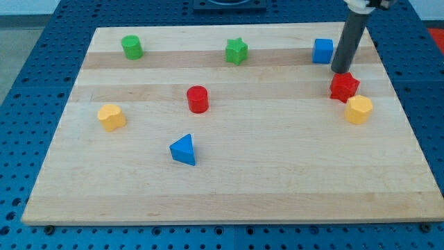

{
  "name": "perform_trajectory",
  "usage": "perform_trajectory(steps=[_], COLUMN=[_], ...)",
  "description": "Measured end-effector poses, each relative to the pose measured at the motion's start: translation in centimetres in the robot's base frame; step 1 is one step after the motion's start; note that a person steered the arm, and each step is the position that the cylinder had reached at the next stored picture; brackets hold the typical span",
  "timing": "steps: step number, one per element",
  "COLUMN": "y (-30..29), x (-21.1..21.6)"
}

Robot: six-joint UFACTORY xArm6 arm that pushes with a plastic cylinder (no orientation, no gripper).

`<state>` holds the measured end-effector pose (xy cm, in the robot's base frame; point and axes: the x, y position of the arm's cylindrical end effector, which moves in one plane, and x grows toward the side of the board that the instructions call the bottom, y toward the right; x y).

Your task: Move the blue cube to the red star

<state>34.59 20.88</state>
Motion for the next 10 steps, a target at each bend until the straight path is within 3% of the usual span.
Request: perform_trajectory(steps=[3, 5, 7, 8, 10], y=[1.0, 9.7, 4.8, -0.2, -1.9], x=[2.9, -4.7, -14.5, -13.3, -4.4])
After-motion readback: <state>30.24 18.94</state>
